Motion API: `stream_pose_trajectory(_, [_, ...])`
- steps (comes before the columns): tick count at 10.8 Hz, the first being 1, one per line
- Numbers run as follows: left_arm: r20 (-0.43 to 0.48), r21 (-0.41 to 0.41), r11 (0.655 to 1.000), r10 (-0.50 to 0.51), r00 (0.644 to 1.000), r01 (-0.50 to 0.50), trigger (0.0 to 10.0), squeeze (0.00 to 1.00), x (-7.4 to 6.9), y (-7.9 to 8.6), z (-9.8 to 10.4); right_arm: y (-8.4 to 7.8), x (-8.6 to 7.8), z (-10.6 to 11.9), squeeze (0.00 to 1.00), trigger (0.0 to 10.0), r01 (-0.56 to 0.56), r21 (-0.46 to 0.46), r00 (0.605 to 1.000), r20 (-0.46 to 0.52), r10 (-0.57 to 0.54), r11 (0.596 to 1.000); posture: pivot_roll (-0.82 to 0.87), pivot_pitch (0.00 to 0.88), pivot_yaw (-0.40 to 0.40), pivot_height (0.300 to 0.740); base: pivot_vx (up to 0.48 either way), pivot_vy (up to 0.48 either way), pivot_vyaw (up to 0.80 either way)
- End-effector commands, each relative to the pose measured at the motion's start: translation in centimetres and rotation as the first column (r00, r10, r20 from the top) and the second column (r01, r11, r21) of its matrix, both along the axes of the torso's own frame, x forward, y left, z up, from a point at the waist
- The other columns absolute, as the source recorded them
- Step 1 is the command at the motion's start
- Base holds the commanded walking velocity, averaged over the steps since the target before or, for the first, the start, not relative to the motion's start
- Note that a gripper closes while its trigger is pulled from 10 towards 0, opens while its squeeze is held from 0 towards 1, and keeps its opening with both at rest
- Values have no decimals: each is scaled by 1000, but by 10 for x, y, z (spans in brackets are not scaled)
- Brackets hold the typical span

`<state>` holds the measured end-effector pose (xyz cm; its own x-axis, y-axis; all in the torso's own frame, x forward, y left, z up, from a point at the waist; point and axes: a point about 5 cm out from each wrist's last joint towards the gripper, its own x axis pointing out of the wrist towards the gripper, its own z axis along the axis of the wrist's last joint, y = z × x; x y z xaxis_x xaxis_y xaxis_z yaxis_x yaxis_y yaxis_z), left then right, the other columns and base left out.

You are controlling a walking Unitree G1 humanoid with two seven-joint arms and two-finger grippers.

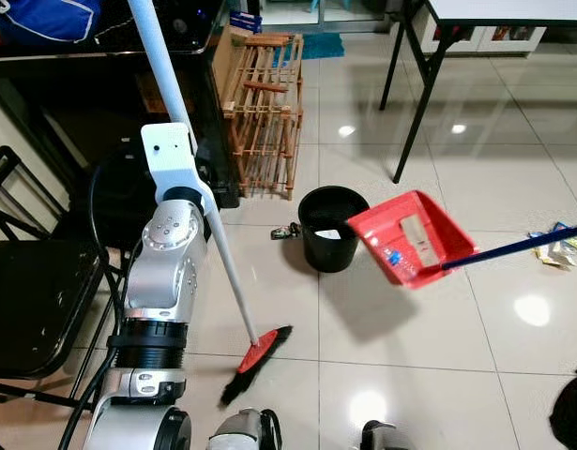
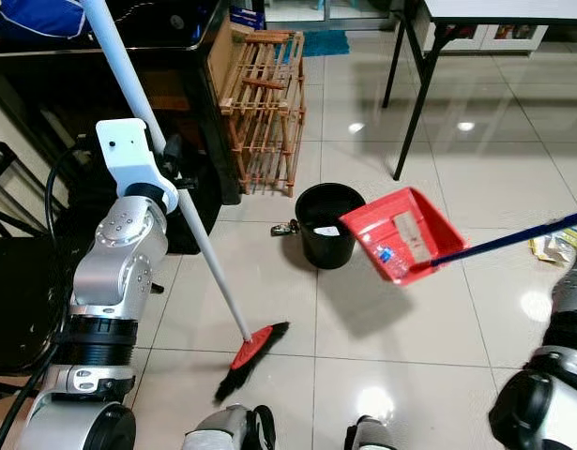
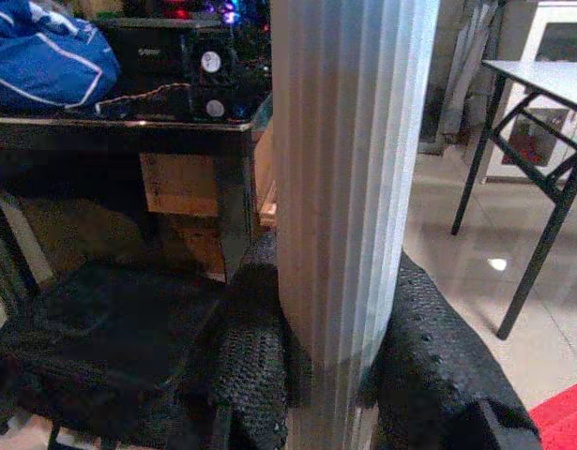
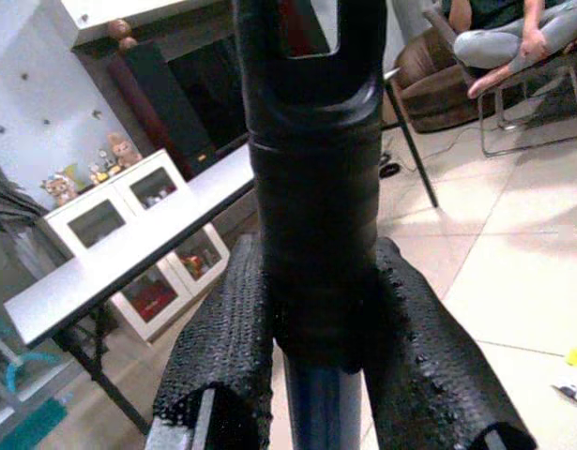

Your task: Sweep floor

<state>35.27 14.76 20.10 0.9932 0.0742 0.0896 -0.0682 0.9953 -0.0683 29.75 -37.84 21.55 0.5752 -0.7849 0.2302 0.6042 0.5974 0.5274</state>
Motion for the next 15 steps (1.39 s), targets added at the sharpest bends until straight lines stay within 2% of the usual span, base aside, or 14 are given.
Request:
stream_pose_trajectory(1, [64,-7,1000,-7,998,8,10000,0,2,0,14,12,5,29,0,10000,-36,-43,987,155,43,998,-35,81,84,740,0,0,0])
stream_pose_trajectory(3, [75,-8,1000,-12,997,13,10000,0,2,-2,17,31,19,28,0,10000,-106,-29,980,168,110,994,-28,79,81,740,0,0,0])
stream_pose_trajectory(5, [90,-14,1000,-14,996,15,10000,0,2,-4,20,36,23,29,0,10000,-132,-26,975,176,135,991,-21,83,63,740,0,0,0])
stream_pose_trajectory(7, [74,-24,1000,2,997,0,10000,0,-2,-7,10,37,27,33,0,10000,-152,-34,973,172,156,988,-17,79,37,740,0,0,0])
stream_pose_trajectory(8, [69,-16,1000,11,998,-10,10000,0,-4,-4,8,45,34,36,0,10000,-189,-38,966,174,193,981,-14,76,35,740,0,0,0])
stream_pose_trajectory(10, [66,-2,1000,27,997,-27,10000,0,-3,4,7,71,48,28,0,10000,-270,-17,949,163,269,963,-5,73,34,740,0,0,0])
stream_pose_trajectory(11, [65,0,1000,30,997,-30,10000,0,-3,4,6,76,50,29,0,10000,-279,-22,947,161,279,960,-2,66,37,740,270,0,0])
stream_pose_trajectory(15, [61,8,1000,19,998,-20,10000,0,-3,3,4,82,55,30,0,10000,-306,-30,941,145,307,952,-9,39,50,740,326,0,0])
